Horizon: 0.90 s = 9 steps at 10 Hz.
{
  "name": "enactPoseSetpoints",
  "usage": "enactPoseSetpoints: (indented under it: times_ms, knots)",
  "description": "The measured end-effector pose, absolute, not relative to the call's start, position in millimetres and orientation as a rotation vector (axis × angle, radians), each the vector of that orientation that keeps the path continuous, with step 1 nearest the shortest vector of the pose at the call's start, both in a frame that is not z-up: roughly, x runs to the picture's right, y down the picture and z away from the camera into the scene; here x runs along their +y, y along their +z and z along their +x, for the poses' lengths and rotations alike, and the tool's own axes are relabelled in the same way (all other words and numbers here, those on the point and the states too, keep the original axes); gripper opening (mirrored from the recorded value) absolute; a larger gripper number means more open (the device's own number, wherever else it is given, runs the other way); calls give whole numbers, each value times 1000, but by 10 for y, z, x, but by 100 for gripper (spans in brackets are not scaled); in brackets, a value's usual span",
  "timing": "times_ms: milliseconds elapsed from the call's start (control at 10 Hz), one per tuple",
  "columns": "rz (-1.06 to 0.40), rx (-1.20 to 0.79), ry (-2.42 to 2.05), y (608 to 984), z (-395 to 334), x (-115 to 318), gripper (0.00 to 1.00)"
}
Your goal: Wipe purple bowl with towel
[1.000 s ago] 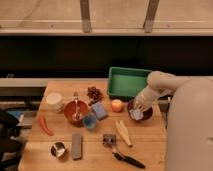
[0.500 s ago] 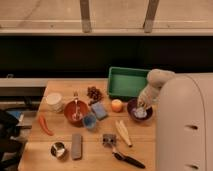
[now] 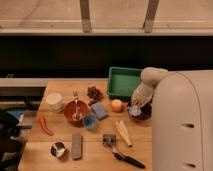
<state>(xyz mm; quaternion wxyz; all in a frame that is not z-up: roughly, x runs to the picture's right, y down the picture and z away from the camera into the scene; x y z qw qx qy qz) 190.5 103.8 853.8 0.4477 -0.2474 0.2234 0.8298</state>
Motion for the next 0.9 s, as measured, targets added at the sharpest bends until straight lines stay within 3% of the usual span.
enactPoseSetpoints:
  times_ms: [600, 900]
  knots:
    - [-614, 623, 2098, 8463, 2301, 1389, 0]
    - [-560, 650, 2130, 8514, 2513, 1260, 0]
